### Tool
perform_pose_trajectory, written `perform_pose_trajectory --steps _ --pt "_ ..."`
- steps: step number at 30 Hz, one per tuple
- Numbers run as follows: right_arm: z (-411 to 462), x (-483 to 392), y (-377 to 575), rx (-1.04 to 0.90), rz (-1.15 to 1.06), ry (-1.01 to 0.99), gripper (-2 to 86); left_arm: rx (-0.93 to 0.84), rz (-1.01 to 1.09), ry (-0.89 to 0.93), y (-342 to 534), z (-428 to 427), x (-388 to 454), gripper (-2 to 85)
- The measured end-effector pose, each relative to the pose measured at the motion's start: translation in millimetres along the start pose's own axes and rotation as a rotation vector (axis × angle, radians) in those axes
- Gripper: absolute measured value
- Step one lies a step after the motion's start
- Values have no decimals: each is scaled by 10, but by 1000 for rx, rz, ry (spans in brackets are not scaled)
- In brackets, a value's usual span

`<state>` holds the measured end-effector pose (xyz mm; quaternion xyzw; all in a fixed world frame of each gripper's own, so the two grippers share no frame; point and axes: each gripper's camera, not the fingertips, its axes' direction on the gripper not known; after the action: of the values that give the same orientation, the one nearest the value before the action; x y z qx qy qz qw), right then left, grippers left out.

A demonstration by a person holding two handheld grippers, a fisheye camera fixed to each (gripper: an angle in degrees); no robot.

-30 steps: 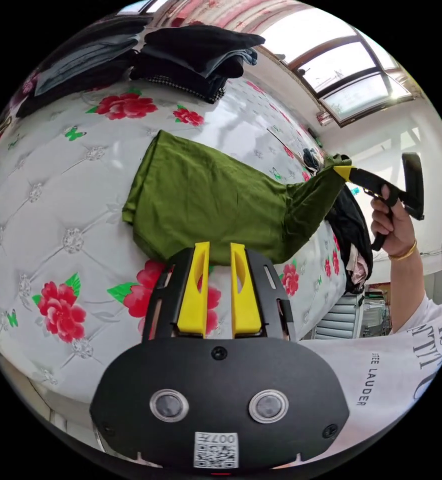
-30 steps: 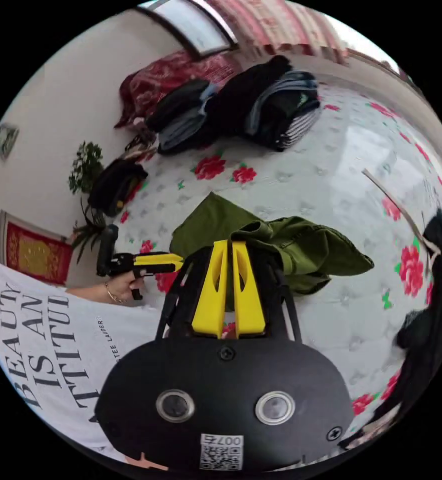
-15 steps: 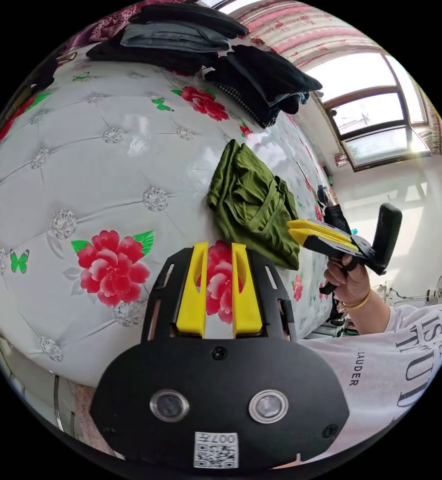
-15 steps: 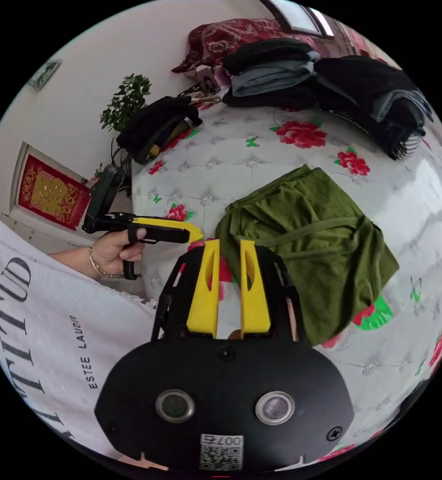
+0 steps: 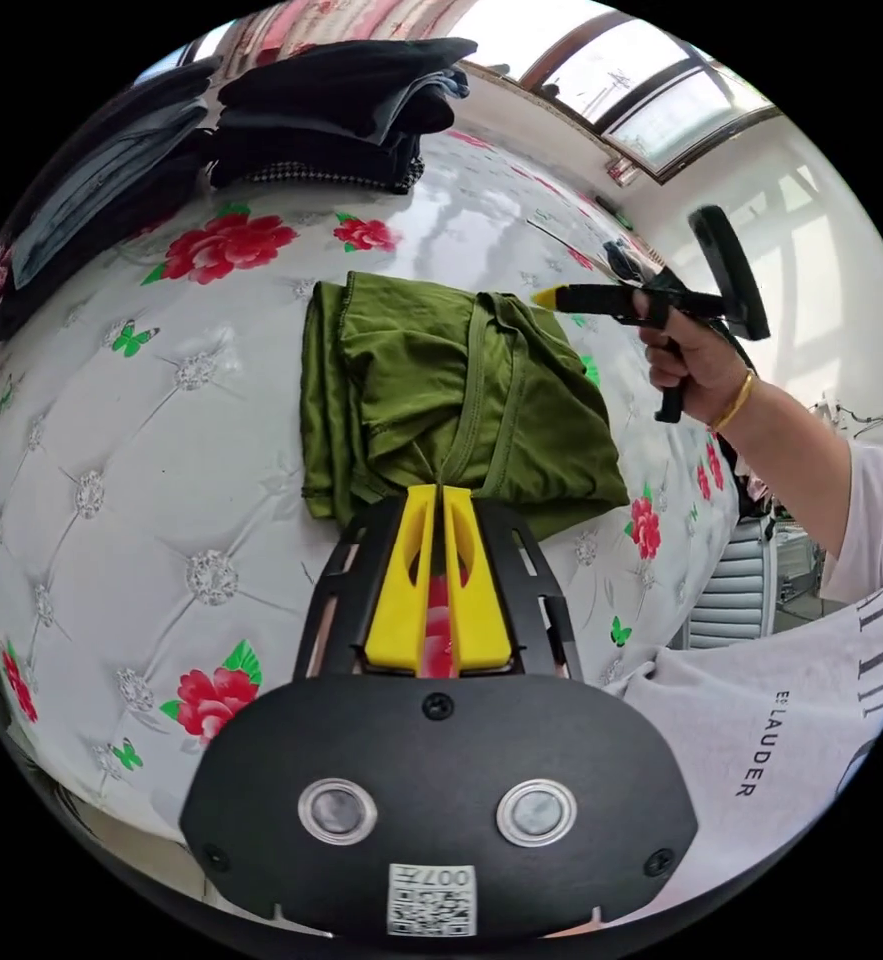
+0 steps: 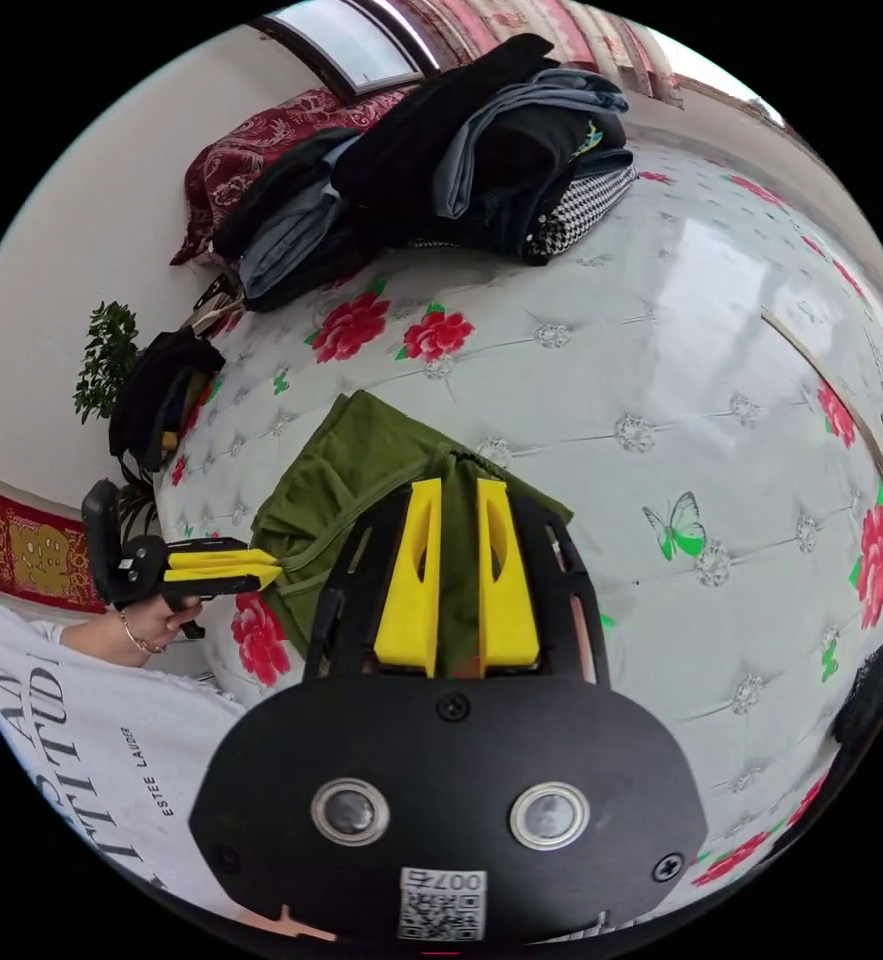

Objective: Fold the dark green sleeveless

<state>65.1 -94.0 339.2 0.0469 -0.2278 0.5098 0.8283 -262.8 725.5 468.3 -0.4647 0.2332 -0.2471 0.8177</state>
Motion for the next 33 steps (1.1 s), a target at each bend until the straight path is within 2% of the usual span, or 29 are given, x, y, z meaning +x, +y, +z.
perform_pose_trajectory --steps 3,7,11,14,16,18,22,25,28,33 --pt "328 162 -116 -100 14 14 6 -20 8 33 68 -133 -33 -5" --pt "210 325 -94 -19 -5 47 5 11 -5 46 243 -373 -130 9" --pt "-21 637 57 2 54 -65 21 -4 -125 87 392 -415 -420 84" --pt "-436 874 481 102 115 -162 30 10 -204 128 519 -544 -666 106" --pt "-569 1051 821 104 179 -245 35 7 -240 161 576 -573 -820 117" --pt "-542 1283 1319 64 290 -387 43 -18 -267 198 590 -532 -954 131" --pt "-269 1447 1886 -52 410 -521 49 -51 -332 397 489 -311 -1181 152" --pt "-73 1534 2056 -57 474 -619 38 -62 -393 453 405 -161 -1385 101" --pt "22 1713 2017 -32 534 -743 23 -81 -409 607 332 -17 -1544 11" --pt "-438 1768 1876 34 461 -895 5 26 -355 662 237 -354 -1553 -6"
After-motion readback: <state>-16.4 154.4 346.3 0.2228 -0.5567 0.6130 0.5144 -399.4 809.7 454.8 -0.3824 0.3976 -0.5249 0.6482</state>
